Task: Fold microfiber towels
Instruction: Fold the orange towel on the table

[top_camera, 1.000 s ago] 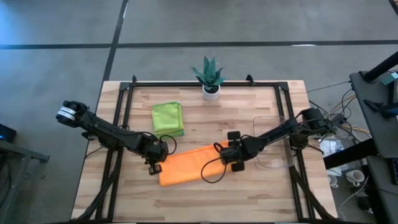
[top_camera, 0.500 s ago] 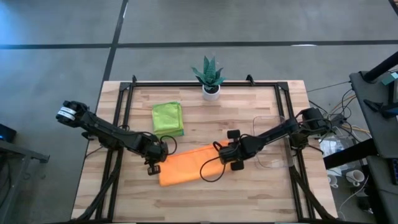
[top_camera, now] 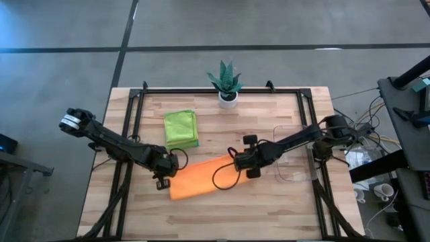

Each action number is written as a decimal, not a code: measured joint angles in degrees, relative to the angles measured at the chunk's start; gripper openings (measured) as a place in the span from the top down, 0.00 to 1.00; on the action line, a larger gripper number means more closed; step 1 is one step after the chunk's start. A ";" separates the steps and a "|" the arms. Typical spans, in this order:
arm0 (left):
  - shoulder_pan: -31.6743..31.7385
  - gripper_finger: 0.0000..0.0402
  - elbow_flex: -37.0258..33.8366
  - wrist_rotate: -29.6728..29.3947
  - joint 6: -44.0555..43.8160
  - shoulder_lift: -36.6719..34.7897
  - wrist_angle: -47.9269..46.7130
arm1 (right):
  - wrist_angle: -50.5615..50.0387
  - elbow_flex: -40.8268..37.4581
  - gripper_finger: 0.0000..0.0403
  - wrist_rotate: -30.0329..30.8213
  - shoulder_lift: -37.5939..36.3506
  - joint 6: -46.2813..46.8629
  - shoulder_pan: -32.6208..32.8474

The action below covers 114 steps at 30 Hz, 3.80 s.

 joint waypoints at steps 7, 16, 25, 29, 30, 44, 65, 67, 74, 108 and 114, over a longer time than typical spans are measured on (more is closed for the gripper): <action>0.02 1.00 -0.39 -0.43 -0.13 -0.11 0.83 | 1.56 -0.74 0.98 0.06 1.46 -0.15 -1.08; -0.07 1.00 -1.00 -3.24 -1.64 -0.11 3.32 | 2.71 -1.13 0.95 5.10 1.50 0.76 -1.34; -1.18 1.00 -2.22 -2.96 -4.60 -0.11 3.05 | 2.42 -1.15 0.77 15.63 1.10 9.65 -0.94; -2.57 0.98 -2.20 -3.40 -4.68 -0.38 3.07 | 2.43 -1.42 0.72 15.94 0.10 12.13 -0.39; -2.80 0.97 -2.04 -3.69 -4.69 -0.49 3.07 | 2.79 -1.42 0.72 15.15 -0.27 12.54 -0.22; -3.89 0.70 -2.17 -12.02 -3.61 -9.71 -1.91 | 18.32 -7.79 0.57 10.65 -11.53 14.57 3.10; -7.67 0.69 -13.76 1.82 -7.02 11.29 65.96 | 7.67 -3.04 0.56 -9.28 0.59 9.84 4.21; -8.48 0.69 -11.56 2.18 -7.57 14.28 66.83 | 5.92 -2.68 0.56 -7.61 0.24 5.42 2.85; -7.89 0.69 -5.42 1.45 -1.87 14.53 63.73 | -10.69 4.36 0.56 -2.66 -0.79 1.59 1.48; 4.97 0.69 13.69 4.29 29.81 23.53 52.03 | 3.29 4.81 0.57 -12.38 -2.85 0.46 -9.17; 11.10 0.69 12.40 1.54 38.69 24.81 47.82 | 29.67 -1.67 0.57 -15.60 -0.60 13.40 2.64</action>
